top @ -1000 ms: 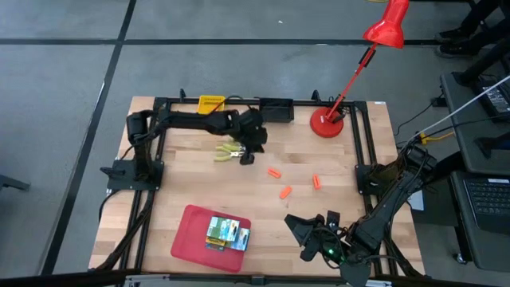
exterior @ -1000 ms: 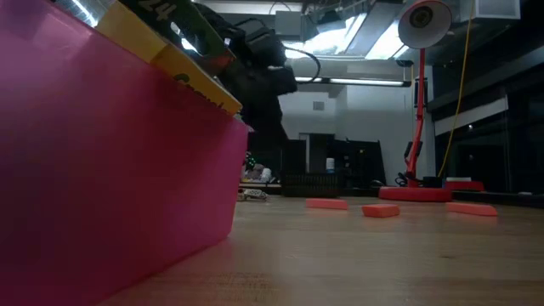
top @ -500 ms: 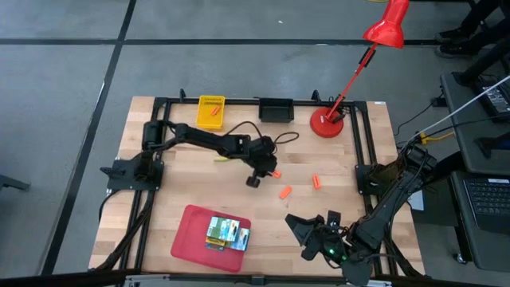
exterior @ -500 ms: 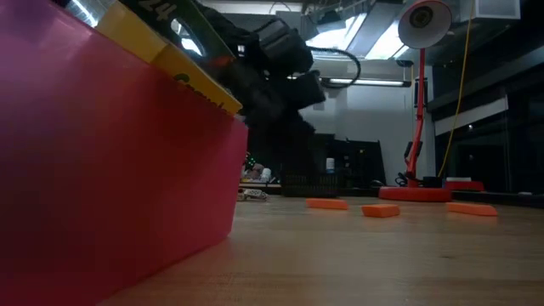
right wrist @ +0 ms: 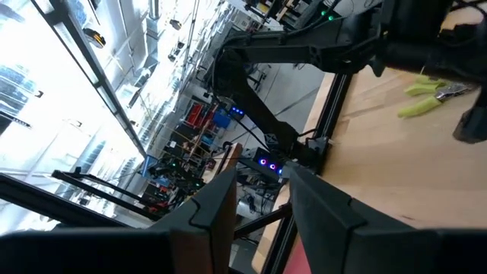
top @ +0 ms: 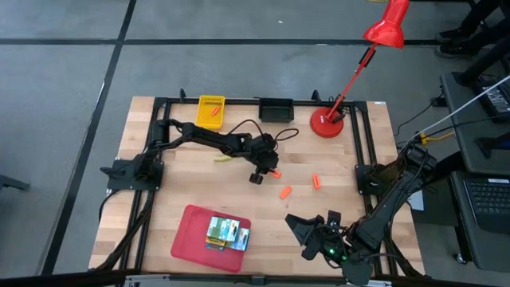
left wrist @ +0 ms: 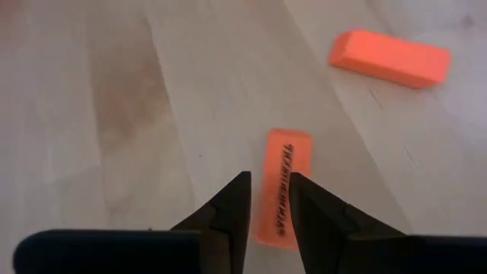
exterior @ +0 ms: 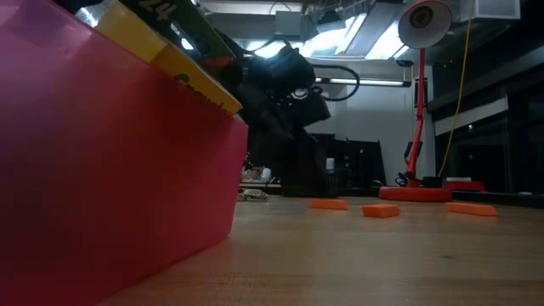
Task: Pick & Place School Supplies
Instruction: Put the orange eraser into the yellow bin
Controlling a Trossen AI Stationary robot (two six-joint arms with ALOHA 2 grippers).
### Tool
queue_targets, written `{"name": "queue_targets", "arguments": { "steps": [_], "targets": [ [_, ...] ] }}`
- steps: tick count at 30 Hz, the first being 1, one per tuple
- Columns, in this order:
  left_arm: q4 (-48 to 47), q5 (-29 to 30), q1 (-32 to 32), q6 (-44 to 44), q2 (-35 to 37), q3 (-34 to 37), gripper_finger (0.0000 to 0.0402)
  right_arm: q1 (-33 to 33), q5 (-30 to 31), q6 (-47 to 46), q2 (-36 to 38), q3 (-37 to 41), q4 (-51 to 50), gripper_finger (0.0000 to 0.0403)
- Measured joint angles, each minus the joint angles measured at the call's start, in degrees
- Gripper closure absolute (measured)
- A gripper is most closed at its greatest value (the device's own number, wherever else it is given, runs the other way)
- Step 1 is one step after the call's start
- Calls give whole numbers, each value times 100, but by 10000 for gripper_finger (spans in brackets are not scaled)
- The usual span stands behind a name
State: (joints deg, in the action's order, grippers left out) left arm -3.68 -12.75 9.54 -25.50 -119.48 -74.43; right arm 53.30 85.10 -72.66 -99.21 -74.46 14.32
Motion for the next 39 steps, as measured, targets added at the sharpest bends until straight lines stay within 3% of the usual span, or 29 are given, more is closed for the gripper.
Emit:
{"name": "queue_targets", "arguments": {
  "steps": [11, 39],
  "targets": [
    [10, -256, 20, 223, -213, -37, 315, 0, -3, -18, 0, 0, 30, 275],
    [-423, -265, -429, 846, -234, -26, 315, 0, -177, 8, 0, 0, 41, 275]
  ]
}}
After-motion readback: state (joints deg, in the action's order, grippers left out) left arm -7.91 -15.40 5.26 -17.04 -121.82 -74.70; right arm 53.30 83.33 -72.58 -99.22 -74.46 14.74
